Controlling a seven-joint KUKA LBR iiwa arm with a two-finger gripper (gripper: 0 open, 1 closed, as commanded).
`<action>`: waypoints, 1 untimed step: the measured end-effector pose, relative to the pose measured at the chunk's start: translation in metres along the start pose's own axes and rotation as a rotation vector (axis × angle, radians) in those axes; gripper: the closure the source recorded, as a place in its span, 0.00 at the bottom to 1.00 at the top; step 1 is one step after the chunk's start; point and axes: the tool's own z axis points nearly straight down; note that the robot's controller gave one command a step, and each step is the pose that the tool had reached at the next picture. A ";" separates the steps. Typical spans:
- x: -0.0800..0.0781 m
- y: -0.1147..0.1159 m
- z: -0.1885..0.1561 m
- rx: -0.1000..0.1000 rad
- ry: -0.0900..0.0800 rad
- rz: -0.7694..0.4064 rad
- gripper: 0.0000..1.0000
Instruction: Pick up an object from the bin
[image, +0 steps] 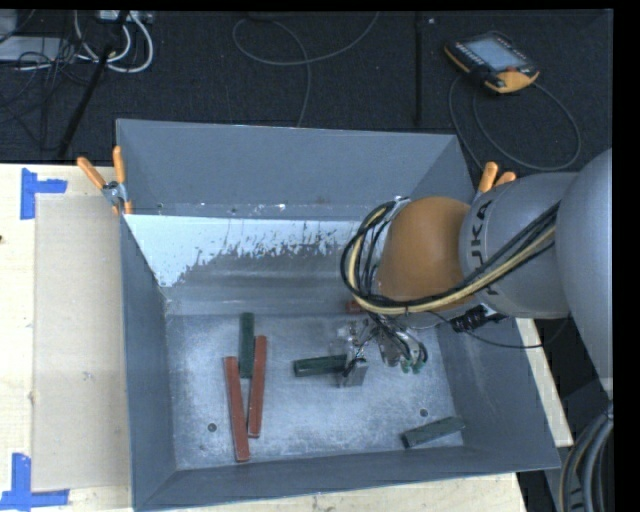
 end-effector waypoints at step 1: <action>0.000 0.000 0.000 0.000 0.000 0.000 1.00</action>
Offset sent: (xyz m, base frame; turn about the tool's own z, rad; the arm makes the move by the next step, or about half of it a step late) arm 0.0175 -0.0590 0.1626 -0.0152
